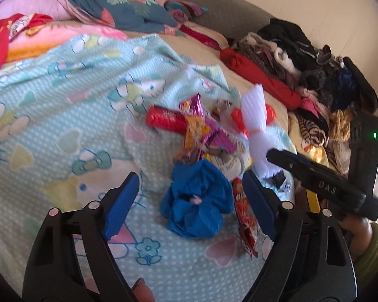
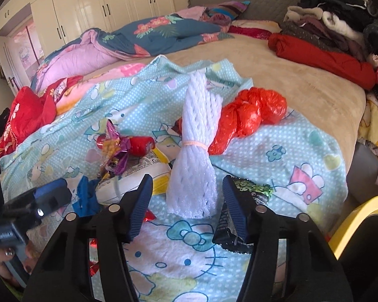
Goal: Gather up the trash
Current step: 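Grasp the blue cloth with the left tool while the right tool grasps another white foam net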
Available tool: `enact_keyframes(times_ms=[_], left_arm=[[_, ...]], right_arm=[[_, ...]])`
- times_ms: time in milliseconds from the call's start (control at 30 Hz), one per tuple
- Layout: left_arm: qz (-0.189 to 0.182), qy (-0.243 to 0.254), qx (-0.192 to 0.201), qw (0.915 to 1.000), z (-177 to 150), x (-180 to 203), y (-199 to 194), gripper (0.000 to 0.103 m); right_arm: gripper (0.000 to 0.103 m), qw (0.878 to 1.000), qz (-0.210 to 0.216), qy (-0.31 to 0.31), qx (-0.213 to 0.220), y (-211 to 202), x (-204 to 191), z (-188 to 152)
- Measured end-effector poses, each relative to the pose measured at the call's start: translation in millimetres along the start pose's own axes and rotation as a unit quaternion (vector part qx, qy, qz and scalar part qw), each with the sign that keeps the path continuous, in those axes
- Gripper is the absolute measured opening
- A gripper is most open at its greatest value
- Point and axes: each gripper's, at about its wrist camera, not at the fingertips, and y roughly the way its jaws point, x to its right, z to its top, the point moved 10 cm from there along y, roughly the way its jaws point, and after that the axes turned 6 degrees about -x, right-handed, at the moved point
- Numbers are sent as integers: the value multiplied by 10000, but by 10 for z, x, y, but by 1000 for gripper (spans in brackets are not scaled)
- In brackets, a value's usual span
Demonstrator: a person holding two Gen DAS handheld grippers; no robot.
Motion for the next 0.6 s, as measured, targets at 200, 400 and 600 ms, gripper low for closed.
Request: enact_keyframes(times_ms=[200,400,600], left_arm=[[-42,104,-347,9993,-169,60,153,61],[114,220,-544,9982,-238,74,223,35],[151,230,-552,9981,-206,66,189,20]], right_arm=[[28,9999,54,-60,-135,87,-43,-27],[17,9998,108,-155,-85,40,-103,-34],[16,9996,198,-180,41,-81,-180,-58]])
